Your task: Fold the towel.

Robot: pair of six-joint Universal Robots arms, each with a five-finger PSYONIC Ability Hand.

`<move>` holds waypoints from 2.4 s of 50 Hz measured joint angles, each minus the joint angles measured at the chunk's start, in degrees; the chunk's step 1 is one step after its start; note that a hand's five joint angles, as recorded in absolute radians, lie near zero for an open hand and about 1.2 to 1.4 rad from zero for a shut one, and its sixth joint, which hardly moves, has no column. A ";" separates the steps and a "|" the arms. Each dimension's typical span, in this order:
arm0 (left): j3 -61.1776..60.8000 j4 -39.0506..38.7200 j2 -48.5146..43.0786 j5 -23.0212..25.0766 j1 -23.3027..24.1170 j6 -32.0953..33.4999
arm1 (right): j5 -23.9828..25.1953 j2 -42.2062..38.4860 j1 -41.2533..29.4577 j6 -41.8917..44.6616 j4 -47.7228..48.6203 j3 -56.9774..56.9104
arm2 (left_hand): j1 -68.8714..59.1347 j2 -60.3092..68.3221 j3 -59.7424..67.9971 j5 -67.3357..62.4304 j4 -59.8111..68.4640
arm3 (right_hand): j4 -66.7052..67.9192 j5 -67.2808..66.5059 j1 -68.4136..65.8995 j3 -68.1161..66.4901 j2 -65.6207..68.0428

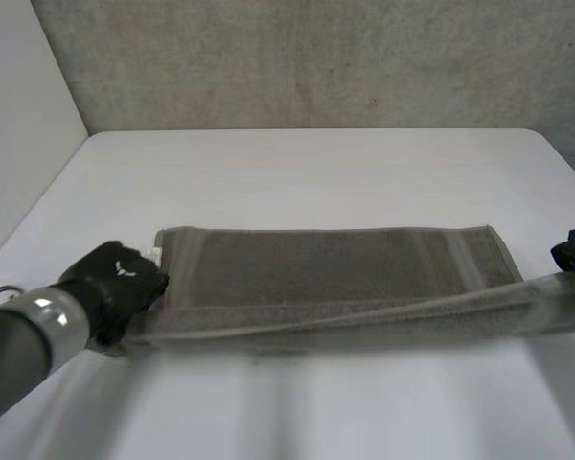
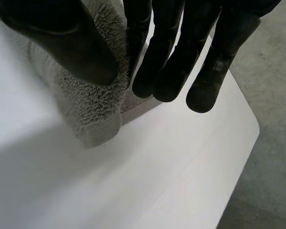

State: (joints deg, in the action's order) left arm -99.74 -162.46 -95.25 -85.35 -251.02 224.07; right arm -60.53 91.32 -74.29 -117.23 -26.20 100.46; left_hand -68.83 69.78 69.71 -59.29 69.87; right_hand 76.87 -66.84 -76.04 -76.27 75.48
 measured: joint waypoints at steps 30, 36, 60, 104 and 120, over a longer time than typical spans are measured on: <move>57.07 -3.21 -49.70 -2.91 1.75 0.41 | -21.42 -38.72 -18.39 -19.02 25.54 -28.03 | -0.05 0.01 0.03 -0.27 0.01 | 0.00 0.00 0.00 0.00 0.00; 63.77 -3.22 -54.18 -2.79 1.90 0.41 | -23.29 -42.20 -19.41 -18.81 25.97 -31.92 | -0.05 0.01 0.04 -0.28 0.01 | 0.00 0.00 0.00 0.00 0.00; 65.71 -2.84 -51.19 -5.67 3.25 -0.01 | -21.77 -38.75 -20.11 -29.10 25.39 -43.95 | 58.93 -60.12 -60.01 57.25 -60.28 | -62.07 63.27 62.17 62.25 -61.22; 20.35 -17.32 -21.62 1.93 3.11 -18.89 | -7.42 -28.75 -8.43 -21.64 38.02 1.32 | 58.94 -60.27 -60.12 57.30 -60.32 | -0.23 0.38 0.39 0.33 0.25; 18.01 -18.64 -19.59 1.93 2.49 -19.02 | -15.92 -28.75 6.59 -5.90 36.43 -6.95 | 58.93 -60.28 -60.12 57.30 -60.32 | 0.06 0.34 0.31 0.26 0.25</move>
State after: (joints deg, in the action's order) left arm -81.74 -181.10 -114.83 -83.42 -248.53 205.04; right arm -76.45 62.57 -67.70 -123.13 10.23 93.51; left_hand -9.91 9.51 9.60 -1.99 9.55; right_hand 76.93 -66.50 -75.73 -76.01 75.73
